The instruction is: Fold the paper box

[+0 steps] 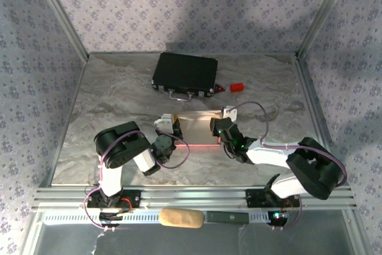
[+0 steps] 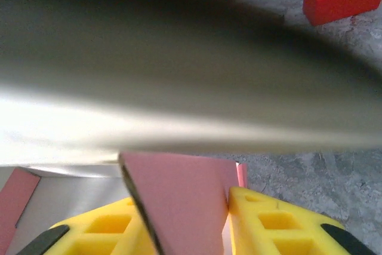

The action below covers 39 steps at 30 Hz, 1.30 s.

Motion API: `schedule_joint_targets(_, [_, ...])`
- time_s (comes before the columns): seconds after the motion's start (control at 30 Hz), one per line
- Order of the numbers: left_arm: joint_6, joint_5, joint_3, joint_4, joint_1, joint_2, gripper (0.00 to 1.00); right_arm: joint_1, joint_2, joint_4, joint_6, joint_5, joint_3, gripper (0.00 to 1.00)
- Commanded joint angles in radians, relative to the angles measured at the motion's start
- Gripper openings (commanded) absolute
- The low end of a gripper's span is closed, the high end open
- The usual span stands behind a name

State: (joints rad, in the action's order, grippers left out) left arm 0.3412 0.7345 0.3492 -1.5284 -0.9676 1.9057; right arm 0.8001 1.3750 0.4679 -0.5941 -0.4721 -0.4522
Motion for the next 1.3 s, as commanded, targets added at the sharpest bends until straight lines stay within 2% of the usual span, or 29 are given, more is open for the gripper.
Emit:
schedule_joint_targets(0.0, [0.029,-0.035,-0.012,0.122,-0.033,0.056,0.00,0.004,-0.040,-0.099,-0.046,0.057,-0.021,0.39])
schedule_joint_targets(0.27, [0.026,0.018,-0.006,0.122,-0.056,0.073,0.00,0.001,-0.217,-0.253,-0.123,0.104,-0.015,0.53])
schedule_joint_targets(0.5, [0.019,0.039,0.007,0.122,-0.061,0.080,0.00,0.026,-0.357,-0.385,-0.283,0.168,0.001,0.56])
schedule_joint_targets(0.67, [0.006,0.040,0.020,0.138,-0.062,0.073,0.00,0.066,-0.481,-0.518,-0.463,0.126,-0.029,0.56])
schedule_joint_targets(0.8, [0.007,0.045,0.021,0.146,-0.062,0.075,0.00,0.076,-0.540,-0.711,-0.599,0.037,-0.149,0.61])
schedule_joint_targets(0.87, [0.009,0.047,0.021,0.146,-0.062,0.079,0.00,0.052,-0.529,-0.796,-0.566,0.008,-0.236,0.60])
schedule_joint_targets(0.93, [0.009,0.048,0.023,0.146,-0.062,0.084,0.00,-0.010,-0.499,-0.809,-0.428,0.034,-0.307,0.64])
schedule_joint_targets(0.97, [0.010,0.048,0.022,0.146,-0.062,0.085,0.00,-0.068,-0.474,-0.809,-0.353,0.113,-0.339,0.69])
schedule_joint_targets(1.03, [0.010,0.046,0.020,0.143,-0.062,0.082,0.00,-0.256,-0.382,-0.913,-0.273,0.304,-0.451,0.70])
schedule_joint_targets(1.13, [0.010,0.046,0.017,0.142,-0.062,0.079,0.00,-0.444,-0.258,-0.949,-0.135,0.526,-0.554,0.71])
schedule_joint_targets(1.27, [0.012,0.048,0.018,0.137,-0.062,0.079,0.00,-0.560,-0.066,-0.940,-0.068,0.709,-0.648,0.71])
